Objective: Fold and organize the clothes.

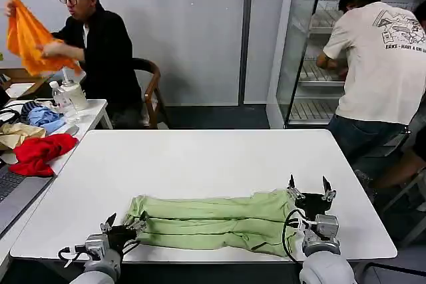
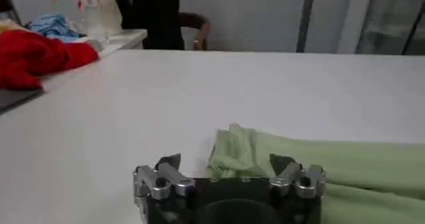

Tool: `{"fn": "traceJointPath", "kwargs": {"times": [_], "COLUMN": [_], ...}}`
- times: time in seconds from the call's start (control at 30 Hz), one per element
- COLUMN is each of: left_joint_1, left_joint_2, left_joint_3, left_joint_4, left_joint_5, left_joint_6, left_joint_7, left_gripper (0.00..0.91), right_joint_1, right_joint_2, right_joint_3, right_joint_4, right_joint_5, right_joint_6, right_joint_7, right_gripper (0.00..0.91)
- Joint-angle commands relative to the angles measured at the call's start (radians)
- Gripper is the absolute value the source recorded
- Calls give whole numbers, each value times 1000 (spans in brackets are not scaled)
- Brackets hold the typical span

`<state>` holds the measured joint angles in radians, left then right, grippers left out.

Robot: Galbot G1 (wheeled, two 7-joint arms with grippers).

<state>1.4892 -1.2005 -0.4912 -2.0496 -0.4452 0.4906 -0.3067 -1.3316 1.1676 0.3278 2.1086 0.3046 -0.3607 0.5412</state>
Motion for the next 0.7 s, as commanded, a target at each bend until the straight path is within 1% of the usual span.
{"fn": "traceJointPath", "kwargs": {"times": [0.03,0.33,0.37,0.4,0.43,0.47,0.5,0.7], "left_joint_1": [1,-18,-20,-23,-23,-24,-25,-21], "left_joint_2": [5,6,5,4,4,3,1,-1], "left_joint_3": [12,24,25,26,27,27,28,31], "left_joint_4": [36,81,86,95,99,104,107,105], "left_joint_5": [34,19,15,7,4,-2,-4,0], "left_joint_6": [-37,-35,-37,-37,-36,-37,-40,-55], "left_joint_7": [77,92,91,91,90,88,88,79], "left_gripper": [907,907,897,746,292,40,20,20], "right_joint_1": [2,2,2,1,1,1,0,2], "right_joint_2": [0,0,-1,-1,-1,-1,-1,0], "right_joint_3": [4,4,4,5,5,5,5,4], "right_joint_4": [-2,-6,-6,-7,-7,-7,-7,-15], "right_joint_5": [0,0,0,0,0,0,0,1], "right_joint_6": [9,10,11,11,11,11,13,14], "right_joint_7": [-3,-5,-5,-5,-4,-5,-5,-3], "right_gripper": [907,907,907,907,907,907,907,907]}}
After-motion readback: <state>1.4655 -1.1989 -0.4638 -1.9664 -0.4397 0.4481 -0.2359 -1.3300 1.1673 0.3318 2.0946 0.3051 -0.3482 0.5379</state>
